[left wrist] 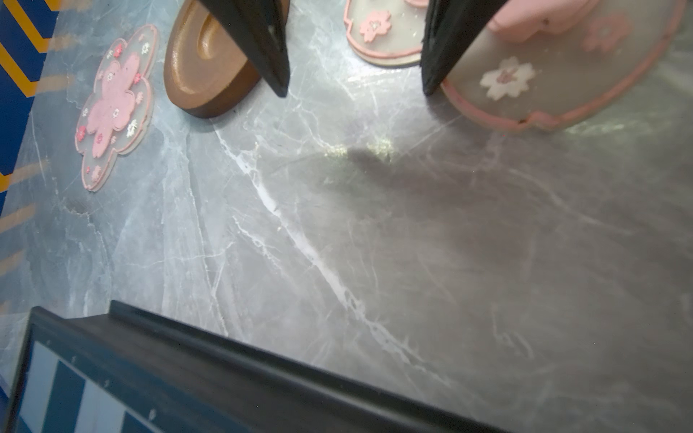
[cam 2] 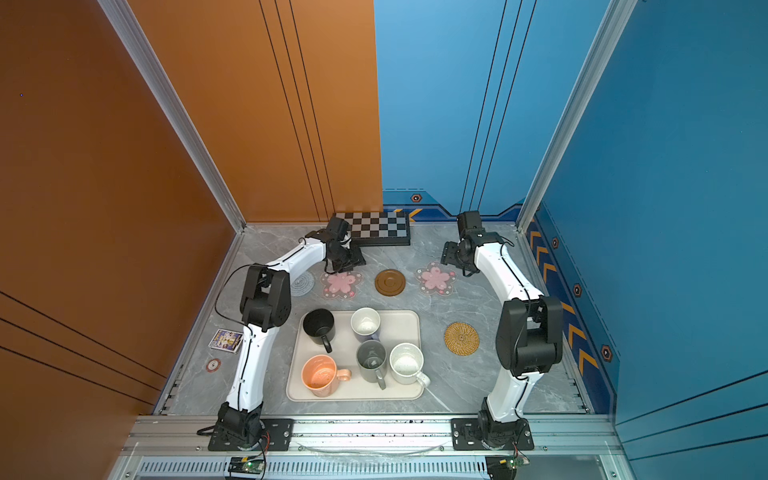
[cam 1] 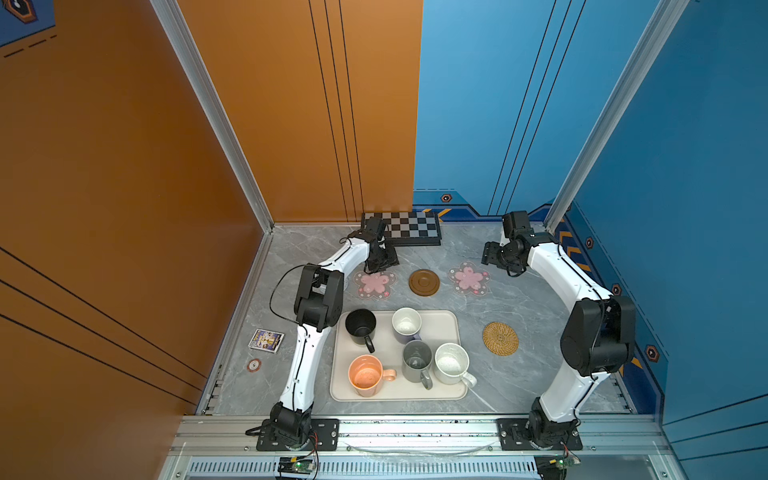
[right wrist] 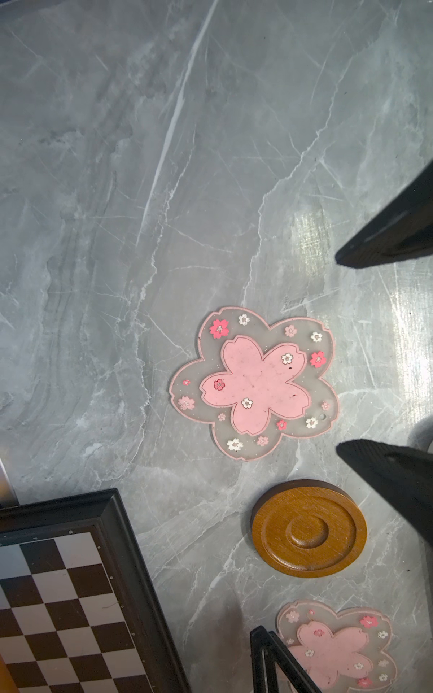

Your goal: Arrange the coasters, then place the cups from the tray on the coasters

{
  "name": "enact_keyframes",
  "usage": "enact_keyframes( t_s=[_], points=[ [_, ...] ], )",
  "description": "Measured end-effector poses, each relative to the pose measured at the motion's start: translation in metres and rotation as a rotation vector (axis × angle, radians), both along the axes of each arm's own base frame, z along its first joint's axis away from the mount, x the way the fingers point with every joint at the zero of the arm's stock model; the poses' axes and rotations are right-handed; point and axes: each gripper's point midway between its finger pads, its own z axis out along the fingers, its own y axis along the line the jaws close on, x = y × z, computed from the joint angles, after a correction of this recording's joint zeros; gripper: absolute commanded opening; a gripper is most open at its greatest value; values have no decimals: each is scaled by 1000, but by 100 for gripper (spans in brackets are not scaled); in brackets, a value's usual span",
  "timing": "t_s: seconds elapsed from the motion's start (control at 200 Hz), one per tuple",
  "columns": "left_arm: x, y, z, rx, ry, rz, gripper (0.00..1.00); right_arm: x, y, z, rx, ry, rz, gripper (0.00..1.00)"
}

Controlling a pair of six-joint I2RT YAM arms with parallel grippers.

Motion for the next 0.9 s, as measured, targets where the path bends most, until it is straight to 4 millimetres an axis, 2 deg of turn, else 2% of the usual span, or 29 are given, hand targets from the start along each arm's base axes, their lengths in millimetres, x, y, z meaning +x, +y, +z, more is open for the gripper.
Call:
enact_keyframes(
  t_s=[0.15, 0.25, 0.335, 0.501, 0.596, 0.701, 0.901],
  points=[
    [-1, 0, 6, -3, -7, -5, 58, 0, 0, 0, 0, 0, 0, 75],
    [-2, 0, 23, -9, -33, -14, 59, 0, 0, 0, 0, 0, -1, 75],
    [-4, 1, 53, -17, -81, -24, 59, 0, -1, 0, 0, -1, -1, 75],
    [-13, 12, 127, -44, -208, -30, 60, -13, -3, 4, -2, -4, -4, 75],
    [-25, 21, 153, -45, -254, -34, 61, -24, -5, 8, -3, -10, -6, 75],
    [-40, 31, 157, -31, -261, -40, 61, -40, -7, 9, -3, -8, -6, 75],
    [-81, 52, 127, 29, -178, -41, 62, -77, -12, -2, -7, 23, -21, 75]
  ],
)
